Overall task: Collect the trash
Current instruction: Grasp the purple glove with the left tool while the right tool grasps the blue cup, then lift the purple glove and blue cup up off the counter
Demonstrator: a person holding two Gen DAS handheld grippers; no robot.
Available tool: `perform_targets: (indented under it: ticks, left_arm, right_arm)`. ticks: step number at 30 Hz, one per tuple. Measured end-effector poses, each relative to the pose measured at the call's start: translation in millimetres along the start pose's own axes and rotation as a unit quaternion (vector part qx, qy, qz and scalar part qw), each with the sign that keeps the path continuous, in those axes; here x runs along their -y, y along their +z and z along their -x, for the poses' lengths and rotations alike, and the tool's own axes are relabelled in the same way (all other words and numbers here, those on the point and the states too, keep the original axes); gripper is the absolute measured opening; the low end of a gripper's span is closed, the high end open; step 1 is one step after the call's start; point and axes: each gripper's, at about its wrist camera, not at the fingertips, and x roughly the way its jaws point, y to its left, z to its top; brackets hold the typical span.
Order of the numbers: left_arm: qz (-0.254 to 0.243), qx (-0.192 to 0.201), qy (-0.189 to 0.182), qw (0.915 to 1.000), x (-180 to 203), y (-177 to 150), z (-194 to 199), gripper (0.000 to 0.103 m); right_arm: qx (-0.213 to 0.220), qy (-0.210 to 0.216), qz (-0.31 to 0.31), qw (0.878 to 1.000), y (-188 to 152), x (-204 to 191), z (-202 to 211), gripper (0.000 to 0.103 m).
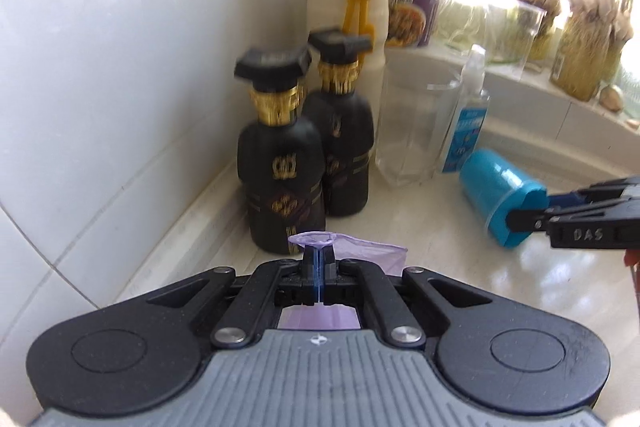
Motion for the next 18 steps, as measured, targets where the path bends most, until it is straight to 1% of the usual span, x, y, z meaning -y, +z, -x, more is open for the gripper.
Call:
perform_targets:
  ticks: [1,3,5,7,8,14,18]
  left_arm:
    - [0.003,0.006,-0.001,1.0000,0.1,2.7,2.6,0.000]
    - [0.007,0.017,0.000,0.9998,-0.5,6.9,10.5,0.000]
    - [0.013,0.027,0.000,0.9995,0.7,10.3,17.6,0.000]
    - [0.016,0.038,0.000,0.9991,0.5,13.5,26.9,0.000]
    - [0.017,0.044,0.000,0.9989,0.0,15.0,32.0,0.000]
    - [0.019,0.074,0.001,0.9971,3.2,24.6,56.7,0.000]
    - [0.023,0.087,0.004,0.9959,3.5,27.9,71.1,0.000]
  right_arm:
    - [0.001,0.001,0.000,1.000,-0.1,-0.2,1.1,0.029]
    - [0.002,0.002,0.002,1.000,-0.2,-0.4,4.3,0.010]
    - [0.007,0.004,0.004,1.000,-0.6,-0.8,8.2,0.008]
    - [0.014,0.007,0.004,1.000,-1.0,-0.2,11.5,0.003]
    - [0.016,0.008,0.003,1.000,-1.2,0.2,12.9,0.002]
    - [0.023,0.008,0.003,1.000,-2.9,-2.9,23.9,0.002]
    - [0.029,0.008,0.006,1.000,-4.0,-8.3,35.0,0.002]
